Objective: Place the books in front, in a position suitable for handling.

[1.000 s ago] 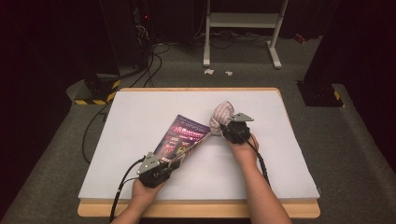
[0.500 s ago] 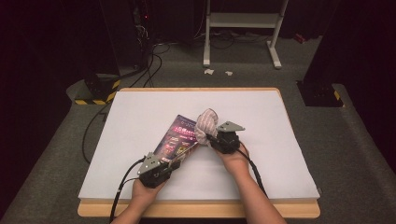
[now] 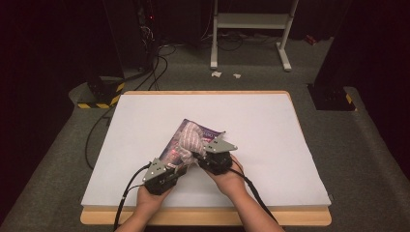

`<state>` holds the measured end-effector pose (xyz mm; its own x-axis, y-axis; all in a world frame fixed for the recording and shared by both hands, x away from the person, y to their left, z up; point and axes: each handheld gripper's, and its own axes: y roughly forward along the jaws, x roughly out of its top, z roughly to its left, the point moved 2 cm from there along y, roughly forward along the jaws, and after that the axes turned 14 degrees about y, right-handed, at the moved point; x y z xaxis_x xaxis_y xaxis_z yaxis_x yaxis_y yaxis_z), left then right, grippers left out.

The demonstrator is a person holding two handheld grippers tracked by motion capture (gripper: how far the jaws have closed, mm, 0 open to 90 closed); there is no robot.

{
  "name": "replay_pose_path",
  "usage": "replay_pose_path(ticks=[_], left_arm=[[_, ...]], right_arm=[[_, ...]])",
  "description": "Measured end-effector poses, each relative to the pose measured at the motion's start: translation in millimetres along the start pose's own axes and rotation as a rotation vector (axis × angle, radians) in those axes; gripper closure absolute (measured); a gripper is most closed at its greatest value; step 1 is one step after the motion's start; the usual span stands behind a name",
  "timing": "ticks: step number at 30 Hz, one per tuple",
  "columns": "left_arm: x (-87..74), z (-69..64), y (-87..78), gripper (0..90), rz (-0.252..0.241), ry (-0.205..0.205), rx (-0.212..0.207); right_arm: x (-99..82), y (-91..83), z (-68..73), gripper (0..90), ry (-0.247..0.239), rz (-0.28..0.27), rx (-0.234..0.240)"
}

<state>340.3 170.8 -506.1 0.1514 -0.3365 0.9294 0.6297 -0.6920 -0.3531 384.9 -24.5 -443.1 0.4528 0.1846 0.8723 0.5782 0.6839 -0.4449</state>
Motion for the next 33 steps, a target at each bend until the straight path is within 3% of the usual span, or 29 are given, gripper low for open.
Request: replay_pose_path(ticks=[7, 11, 19, 33], left_arm=[[0.0, -0.2, 0.0, 82.7, 0.002, 0.009, 0.005], [0.0, -0.2, 0.0, 82.7, 0.002, 0.009, 0.006], [0.1, -0.3, 0.2, 82.8, 0.002, 0.002, 0.003], [0.2, -0.5, 0.4, 82.7, 0.001, 0.003, 0.002]], right_arm=[[2.8, -2.4, 22.4, 68.1, -0.032, -0.010, 0.038], [3.2, -1.1, 26.6, 68.0, -0.050, -0.005, 0.023], [1.8, 6.5, 7.1, 67.7, -0.023, 0.013, -0.035], [-1.1, 15.4, -43.9, 67.7, 0.044, 0.035, -0.157]])
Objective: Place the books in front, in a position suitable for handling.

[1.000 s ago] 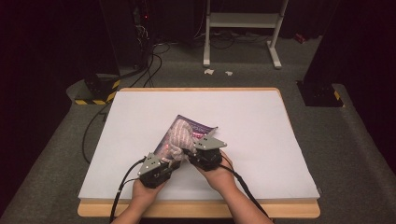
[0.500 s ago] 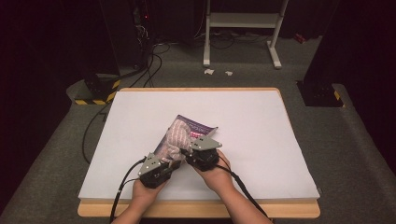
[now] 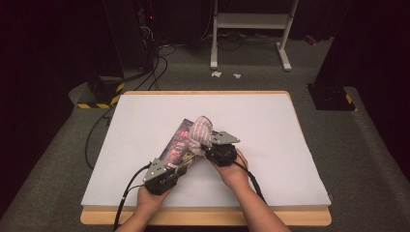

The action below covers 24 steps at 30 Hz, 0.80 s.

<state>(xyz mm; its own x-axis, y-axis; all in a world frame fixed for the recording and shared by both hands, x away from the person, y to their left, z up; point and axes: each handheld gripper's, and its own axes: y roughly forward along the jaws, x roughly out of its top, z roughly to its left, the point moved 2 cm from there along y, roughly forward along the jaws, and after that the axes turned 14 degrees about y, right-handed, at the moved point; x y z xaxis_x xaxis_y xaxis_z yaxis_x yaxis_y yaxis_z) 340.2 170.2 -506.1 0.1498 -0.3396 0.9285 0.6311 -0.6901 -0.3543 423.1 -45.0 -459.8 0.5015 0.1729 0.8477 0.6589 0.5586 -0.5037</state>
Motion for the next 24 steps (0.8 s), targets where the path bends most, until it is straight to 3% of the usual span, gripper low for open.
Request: replay_pose_path(ticks=[18, 24], left_arm=[[0.3, -0.6, 0.6, 82.7, 0.001, 0.005, 0.000], [0.4, -0.9, 0.8, 82.6, 0.003, 0.008, -0.002]], right_arm=[[-3.7, 26.2, -71.1, 67.7, 0.105, 0.036, -0.163], [-6.8, 33.4, -86.8, 67.7, 0.118, 0.042, -0.219]])
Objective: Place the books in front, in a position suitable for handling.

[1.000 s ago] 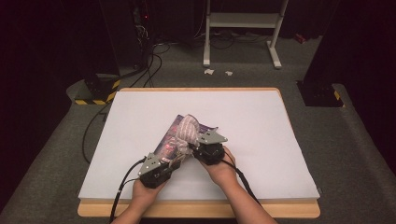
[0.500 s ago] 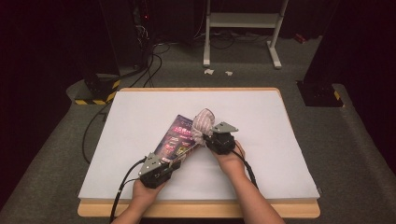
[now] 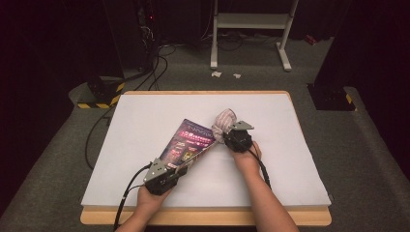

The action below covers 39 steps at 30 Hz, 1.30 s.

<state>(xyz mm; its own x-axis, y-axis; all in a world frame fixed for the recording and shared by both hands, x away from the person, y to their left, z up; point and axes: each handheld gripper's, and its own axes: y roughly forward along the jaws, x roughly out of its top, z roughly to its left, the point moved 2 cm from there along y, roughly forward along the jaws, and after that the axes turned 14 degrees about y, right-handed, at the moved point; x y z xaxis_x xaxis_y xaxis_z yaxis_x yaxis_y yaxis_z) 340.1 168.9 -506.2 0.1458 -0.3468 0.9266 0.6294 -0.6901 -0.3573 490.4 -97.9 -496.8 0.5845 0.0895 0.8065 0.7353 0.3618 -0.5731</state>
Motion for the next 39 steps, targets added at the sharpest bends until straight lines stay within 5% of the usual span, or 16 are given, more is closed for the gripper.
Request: replay_pose_path(ticks=[9, 24, 39], left_arm=[[0.0, 0.6, -0.9, 82.6, -0.007, -0.005, 0.000], [0.0, 0.0, -0.8, 82.6, -0.008, -0.002, 0.001], [-0.2, 0.0, -1.4, 82.6, -0.009, 0.001, 0.004]], right_arm=[[1.3, -6.9, 5.7, 67.7, -0.015, -0.013, 0.020], [-11.4, -56.4, 76.8, 67.7, -0.146, -0.074, 0.201], [-18.5, -90.1, 129.0, 67.5, -0.219, -0.112, 0.340]])
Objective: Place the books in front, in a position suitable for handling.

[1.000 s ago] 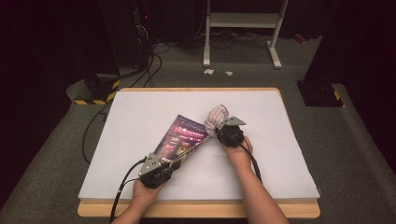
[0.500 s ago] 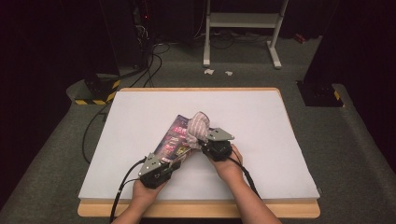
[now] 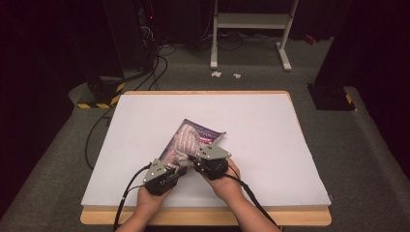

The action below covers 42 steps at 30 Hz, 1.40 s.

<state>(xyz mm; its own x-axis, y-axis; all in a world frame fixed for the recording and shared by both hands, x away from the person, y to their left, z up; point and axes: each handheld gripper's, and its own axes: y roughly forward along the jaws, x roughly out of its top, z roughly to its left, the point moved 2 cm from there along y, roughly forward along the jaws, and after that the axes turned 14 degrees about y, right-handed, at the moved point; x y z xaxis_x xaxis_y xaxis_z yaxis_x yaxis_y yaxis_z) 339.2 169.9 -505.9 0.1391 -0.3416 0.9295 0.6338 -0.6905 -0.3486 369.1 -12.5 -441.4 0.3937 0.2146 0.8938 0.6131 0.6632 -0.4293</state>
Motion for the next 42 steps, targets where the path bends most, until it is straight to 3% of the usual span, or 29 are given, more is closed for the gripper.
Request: replay_pose_path(ticks=[4, 6, 11, 17, 28, 36, 39, 42], left_arm=[[0.1, 0.4, 0.1, 82.6, -0.001, -0.001, -0.001], [0.1, 0.7, 0.0, 82.6, -0.001, -0.004, -0.002], [0.1, 0.5, 0.6, 82.7, 0.002, -0.009, -0.005], [-0.2, 0.5, 0.6, 82.6, 0.001, -0.005, -0.003], [-0.6, 0.4, 0.2, 82.5, -0.001, -0.010, -0.006], [-0.3, 0.3, 0.2, 82.5, -0.002, -0.006, -0.007], [-0.2, 0.6, -0.3, 82.5, -0.002, -0.006, -0.007], [-0.2, 0.8, -0.4, 82.5, -0.003, -0.006, -0.008]], right_arm=[[3.1, -2.5, 13.2, 67.3, -0.024, -0.008, 0.030], [4.0, -2.3, 16.4, 67.2, -0.043, -0.012, 0.022], [2.7, 3.7, 5.6, 67.1, -0.022, 0.011, -0.009], [-0.2, 9.9, -21.1, 67.2, 0.005, 0.039, -0.076], [-12.8, 30.4, -103.7, 67.2, 0.118, 0.072, -0.270], [-18.6, 44.3, -152.0, 67.2, 0.188, 0.111, -0.388], [-18.3, 46.5, -159.9, 67.2, 0.207, 0.112, -0.394], [-15.8, 45.5, -154.3, 67.3, 0.196, 0.110, -0.390]])
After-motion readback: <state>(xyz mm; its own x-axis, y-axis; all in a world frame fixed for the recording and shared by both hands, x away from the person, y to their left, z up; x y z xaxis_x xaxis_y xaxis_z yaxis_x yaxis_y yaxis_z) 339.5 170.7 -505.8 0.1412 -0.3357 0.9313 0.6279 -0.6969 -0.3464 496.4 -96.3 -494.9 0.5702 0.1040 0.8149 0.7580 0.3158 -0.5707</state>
